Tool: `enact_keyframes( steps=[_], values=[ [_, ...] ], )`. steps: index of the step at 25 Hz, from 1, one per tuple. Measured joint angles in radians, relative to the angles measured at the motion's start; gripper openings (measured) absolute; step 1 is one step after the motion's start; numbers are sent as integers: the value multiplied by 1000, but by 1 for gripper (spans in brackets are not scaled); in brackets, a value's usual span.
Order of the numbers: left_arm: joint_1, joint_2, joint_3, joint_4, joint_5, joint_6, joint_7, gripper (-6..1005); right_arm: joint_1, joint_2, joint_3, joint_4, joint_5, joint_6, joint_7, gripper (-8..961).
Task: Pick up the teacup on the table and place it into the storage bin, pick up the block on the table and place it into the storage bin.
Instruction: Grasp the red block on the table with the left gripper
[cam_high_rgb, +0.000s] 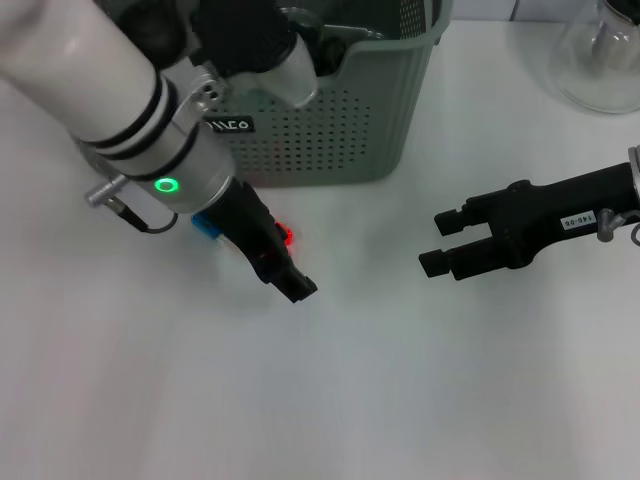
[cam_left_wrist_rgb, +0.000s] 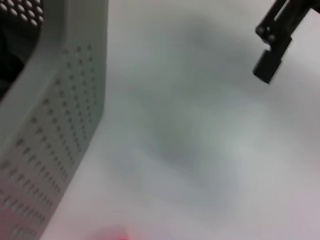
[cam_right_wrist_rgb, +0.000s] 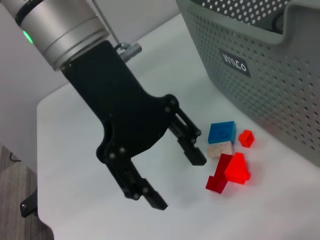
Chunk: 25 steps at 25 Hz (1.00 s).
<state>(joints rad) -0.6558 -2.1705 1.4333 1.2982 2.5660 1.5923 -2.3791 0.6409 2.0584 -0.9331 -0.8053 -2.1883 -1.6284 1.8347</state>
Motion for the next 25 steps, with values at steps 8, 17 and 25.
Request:
enact_keyframes(
  steps=[8,17,25],
  values=[
    [-35,-2,106,-44,82,-108,-84,774,-9,0,1,0,-2,2,-8,796],
    [-58,-2,158,-97,105,-199,-130,775,-11,2,1,0,-2,4,-11,796],
    [-83,-2,160,-153,142,-250,-153,773,-11,2,0,0,-2,2,-11,796]
  ],
)
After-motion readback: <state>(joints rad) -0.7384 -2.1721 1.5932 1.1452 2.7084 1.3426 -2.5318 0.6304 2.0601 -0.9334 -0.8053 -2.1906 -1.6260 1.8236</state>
